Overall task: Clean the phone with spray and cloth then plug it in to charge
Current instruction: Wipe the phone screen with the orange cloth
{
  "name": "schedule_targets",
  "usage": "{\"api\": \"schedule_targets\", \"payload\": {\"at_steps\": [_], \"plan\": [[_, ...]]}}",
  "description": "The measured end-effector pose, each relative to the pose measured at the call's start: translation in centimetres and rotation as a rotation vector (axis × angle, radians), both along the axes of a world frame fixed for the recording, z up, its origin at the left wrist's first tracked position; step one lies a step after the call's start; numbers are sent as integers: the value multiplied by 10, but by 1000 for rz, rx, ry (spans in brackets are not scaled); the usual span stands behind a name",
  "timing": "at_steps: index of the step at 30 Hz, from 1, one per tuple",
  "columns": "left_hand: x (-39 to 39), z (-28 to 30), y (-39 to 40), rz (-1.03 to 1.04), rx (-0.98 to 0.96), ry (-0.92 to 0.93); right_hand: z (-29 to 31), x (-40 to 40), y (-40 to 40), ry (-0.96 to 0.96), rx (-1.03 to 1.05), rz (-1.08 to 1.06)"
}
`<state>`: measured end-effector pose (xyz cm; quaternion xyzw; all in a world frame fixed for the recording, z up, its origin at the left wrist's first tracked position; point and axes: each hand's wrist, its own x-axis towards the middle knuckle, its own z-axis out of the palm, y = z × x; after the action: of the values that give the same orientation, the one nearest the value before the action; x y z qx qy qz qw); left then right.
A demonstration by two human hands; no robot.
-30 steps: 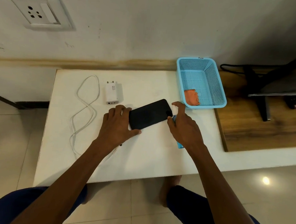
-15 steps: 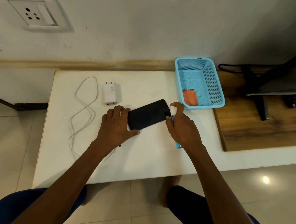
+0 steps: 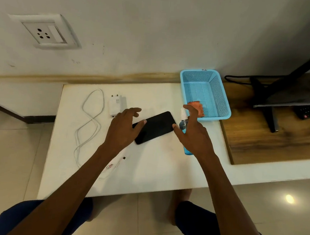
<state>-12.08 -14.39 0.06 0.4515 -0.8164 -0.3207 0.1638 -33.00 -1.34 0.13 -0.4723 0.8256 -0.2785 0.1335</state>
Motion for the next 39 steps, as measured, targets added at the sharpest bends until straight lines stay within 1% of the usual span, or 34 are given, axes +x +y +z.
{"api": "schedule_targets", "payload": {"at_steps": [2, 5, 8, 12, 15, 17, 19, 21, 23, 25, 28, 31, 35, 39], "plan": [[-19, 4, -10, -2, 4, -1, -1, -7, 5, -37, 23, 29], [-52, 3, -29, -55, 5, -87, 0, -16, 10, -92, 60, 50], [-79, -2, -38, -118, -56, -171, 7, -20, 11, -111, 54, 73], [-102, -11, -40, -161, -147, -304, 12, -26, 14, -160, -15, 114], [-109, -16, -41, -148, -213, -337, 15, -31, 17, -223, -111, 74], [-113, -18, -40, -149, -251, -341, 19, -34, 18, -322, -196, 65], [-115, -18, -40, -144, -272, -348, 25, -35, 19, -477, -275, 57], [-116, -17, -39, -131, -273, -332, 28, -36, 20, -636, -309, 38], [-113, -11, -38, -95, -231, -243, 29, -37, 19, -794, -328, -6], [-106, 0, -34, -14, -118, -65, 30, -38, 16, -950, -345, -41], [-86, 27, -24, 145, 129, 216, 33, -33, 10, -1101, -411, 40], [-54, 51, -15, 181, 331, 407, 36, -23, 3, -1254, -462, 105], [-17, 71, -6, 144, 514, 641, 35, -9, -4, -1374, -407, 186], [-2, 68, -8, 197, 618, 803, 33, 4, -13, -1471, -329, 184]]}}
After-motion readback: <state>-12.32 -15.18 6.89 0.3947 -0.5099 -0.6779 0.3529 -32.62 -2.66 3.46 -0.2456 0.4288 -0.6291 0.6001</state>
